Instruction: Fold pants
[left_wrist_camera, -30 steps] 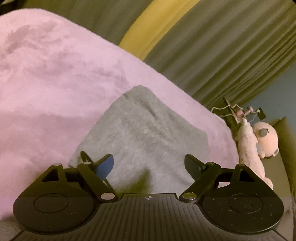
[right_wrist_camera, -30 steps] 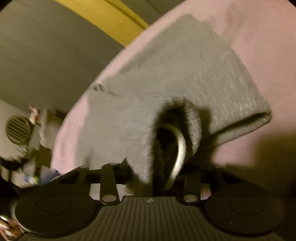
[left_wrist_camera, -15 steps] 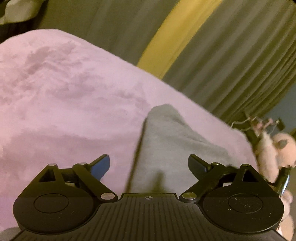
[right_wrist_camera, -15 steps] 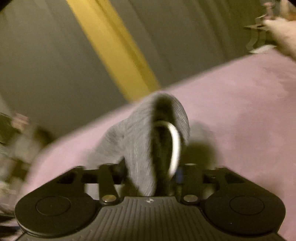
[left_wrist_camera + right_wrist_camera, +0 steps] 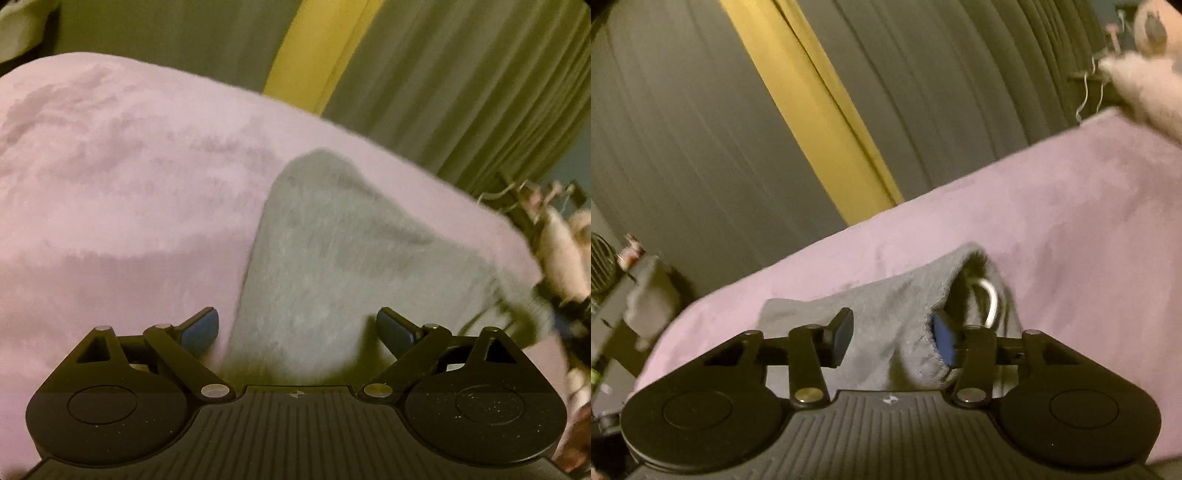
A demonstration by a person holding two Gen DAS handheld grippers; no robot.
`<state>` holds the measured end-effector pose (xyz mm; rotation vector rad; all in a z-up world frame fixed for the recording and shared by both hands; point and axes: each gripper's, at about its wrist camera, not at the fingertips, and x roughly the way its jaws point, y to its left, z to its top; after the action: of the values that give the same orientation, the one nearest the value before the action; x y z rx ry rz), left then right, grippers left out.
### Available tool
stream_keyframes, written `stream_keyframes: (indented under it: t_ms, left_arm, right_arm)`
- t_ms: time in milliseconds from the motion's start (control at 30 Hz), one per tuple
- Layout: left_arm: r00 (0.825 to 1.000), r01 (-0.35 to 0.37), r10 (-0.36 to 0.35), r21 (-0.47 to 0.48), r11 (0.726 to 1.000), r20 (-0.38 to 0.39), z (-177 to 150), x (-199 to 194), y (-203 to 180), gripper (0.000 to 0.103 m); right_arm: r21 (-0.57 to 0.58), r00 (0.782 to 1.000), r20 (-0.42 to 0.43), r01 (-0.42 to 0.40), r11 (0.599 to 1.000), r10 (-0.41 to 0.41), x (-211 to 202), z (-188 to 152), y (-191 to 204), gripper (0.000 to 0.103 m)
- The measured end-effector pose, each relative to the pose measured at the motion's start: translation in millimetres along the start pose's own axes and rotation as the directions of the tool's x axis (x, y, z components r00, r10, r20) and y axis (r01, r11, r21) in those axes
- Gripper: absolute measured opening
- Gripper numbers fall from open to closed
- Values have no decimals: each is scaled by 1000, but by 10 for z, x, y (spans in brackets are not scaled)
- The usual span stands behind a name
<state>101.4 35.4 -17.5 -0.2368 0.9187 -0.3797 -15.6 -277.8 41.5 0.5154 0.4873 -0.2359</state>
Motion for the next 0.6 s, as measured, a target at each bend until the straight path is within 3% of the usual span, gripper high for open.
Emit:
stream_keyframes:
  t_ms: [133,233,300,367,433,533,600]
  left_arm:
    - [999,-35,34,36,999,13,-40,13,-5,96]
    - [998,-56,54,45,997,33,-45,-1,-14,96]
    - [997,-74,73,51,996,32,-41,-13,-21,97]
    - [995,-94,92,55,994,35,-41,-21,-15,98]
    - [994,-102,99,61,993,45,-50,-46,-20,97]
    - [993,-111,107,82,990,52,-52,-35,-40,97]
    - [992,-115,111,87,990,52,-49,-28,-46,97]
  right_arm:
    - [-48,999,45,15,999,-13,-40,-75,98,43]
    - [-57,1000,7,-1,998,2,13,-173,105,45]
    - [-85,1000,-25,3,996,-5,59,-247,68,52]
    - [-126,989,-88,106,986,-118,112,-332,-13,55]
    - [-69,979,-117,160,985,-167,69,-369,-174,65]
    - [75,977,-160,152,986,-139,-64,-389,-405,72]
    - [76,976,-173,147,986,-132,-87,-422,-418,76]
